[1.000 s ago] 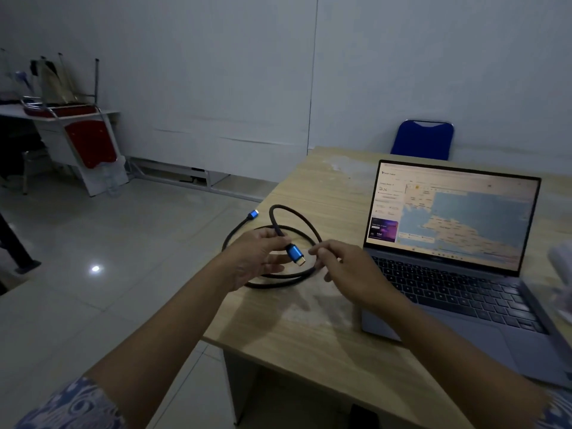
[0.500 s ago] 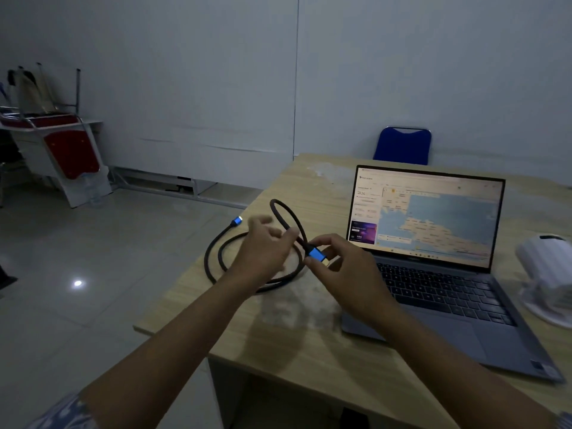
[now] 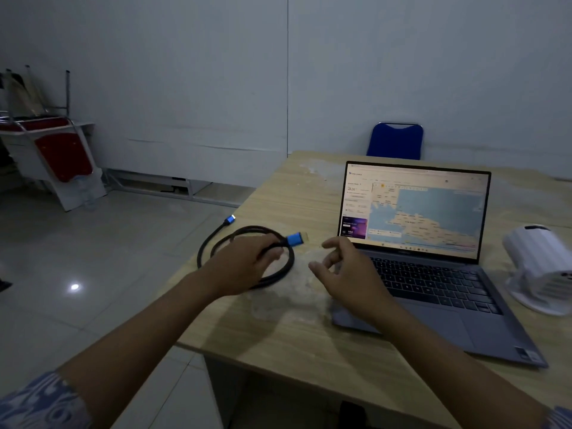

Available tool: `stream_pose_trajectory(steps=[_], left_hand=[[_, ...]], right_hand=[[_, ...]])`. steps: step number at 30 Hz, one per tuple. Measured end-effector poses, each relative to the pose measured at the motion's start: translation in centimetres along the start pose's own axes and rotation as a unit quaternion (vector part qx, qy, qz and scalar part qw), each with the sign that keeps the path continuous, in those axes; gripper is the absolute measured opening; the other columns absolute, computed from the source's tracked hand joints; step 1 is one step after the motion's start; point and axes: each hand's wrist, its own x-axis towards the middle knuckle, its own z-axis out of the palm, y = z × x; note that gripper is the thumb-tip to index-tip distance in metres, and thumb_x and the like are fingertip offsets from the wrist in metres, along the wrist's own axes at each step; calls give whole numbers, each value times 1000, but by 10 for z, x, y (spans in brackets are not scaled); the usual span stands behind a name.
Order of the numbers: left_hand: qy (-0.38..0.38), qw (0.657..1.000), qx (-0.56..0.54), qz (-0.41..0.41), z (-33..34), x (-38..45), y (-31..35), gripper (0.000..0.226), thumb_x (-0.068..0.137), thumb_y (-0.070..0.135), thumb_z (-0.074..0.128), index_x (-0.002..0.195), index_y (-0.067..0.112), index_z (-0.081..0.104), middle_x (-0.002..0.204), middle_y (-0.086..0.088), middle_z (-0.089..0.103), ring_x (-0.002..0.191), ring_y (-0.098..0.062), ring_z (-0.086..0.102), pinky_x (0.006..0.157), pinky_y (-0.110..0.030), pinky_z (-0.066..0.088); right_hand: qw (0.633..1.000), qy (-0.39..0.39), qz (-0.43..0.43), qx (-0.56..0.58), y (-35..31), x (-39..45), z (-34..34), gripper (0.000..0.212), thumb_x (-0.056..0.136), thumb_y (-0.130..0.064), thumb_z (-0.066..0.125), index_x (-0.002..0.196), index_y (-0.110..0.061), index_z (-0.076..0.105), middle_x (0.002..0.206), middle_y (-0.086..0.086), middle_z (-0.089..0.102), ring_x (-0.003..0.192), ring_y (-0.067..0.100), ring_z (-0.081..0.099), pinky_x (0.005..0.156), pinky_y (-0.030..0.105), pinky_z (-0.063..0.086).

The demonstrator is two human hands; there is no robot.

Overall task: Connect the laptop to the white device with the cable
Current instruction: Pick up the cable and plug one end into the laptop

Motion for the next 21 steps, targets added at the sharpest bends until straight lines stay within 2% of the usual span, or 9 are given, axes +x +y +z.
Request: stream_pose_trajectory(steps=[2,5,7,10,12,14,17,21], left_hand=[[16,998,-35,-39,3,-1,-10,17,103,30,47,91,29,58,65,12,51,58,1,50,51,-19,29],[40,996,-52,-62,10,2,-19,21,103,31,47,93,20,62,60,8,49,56,-3,49,50,-18,34],[49,995,-56,-66,15,6,-22,22,103,32,47,94,19,61,61,7,51,57,-5,50,52,-17,37],[48,994,-77,-62,20,10,-24,21,103,33,47,97,19,62,65,6,55,59,-5,51,54,-17,40],[51,993,-86,-56,22,10,-25,20,102,32,47,99,19,62,66,7,56,60,-4,52,56,-15,42],[56,994,-83,-52,22,11,-29,18,103,31,48,100,20,62,67,7,56,61,-5,53,57,-15,42],[70,993,-84,-48,22,13,-33,15,103,28,50,103,20,62,65,10,55,61,-1,53,58,-12,41],[101,988,-105,-52,25,18,-37,14,102,25,52,101,19,65,62,16,50,60,8,52,58,-7,38]], right_hand=[[996,-33,25,-77,5,-5,7,29,93,-38,60,119,-25,53,92,-10,63,77,4,60,69,29,54],[975,-146,-50,-160,-1,-21,38,34,96,-38,52,129,-30,52,126,-6,57,101,9,57,87,33,51],[953,-200,-109,-199,-8,-27,66,45,95,-41,48,140,-32,43,146,-3,44,123,20,48,101,41,43],[921,-228,-157,-273,-14,-20,103,56,96,-51,39,149,-35,30,162,0,19,145,33,23,115,52,25],[907,-241,-171,-300,-13,-13,116,58,97,-53,32,151,-36,26,164,-2,9,148,40,10,117,55,16],[904,-256,-168,-297,-9,-5,123,57,97,-55,29,151,-41,20,165,-5,7,148,44,3,116,56,10],[904,-251,-174,-301,-4,5,122,54,98,-53,25,150,-42,21,163,-6,15,148,40,8,116,55,13],[887,-231,-168,-363,10,23,102,53,99,-50,18,151,-40,28,161,-6,26,146,34,21,114,56,24]])
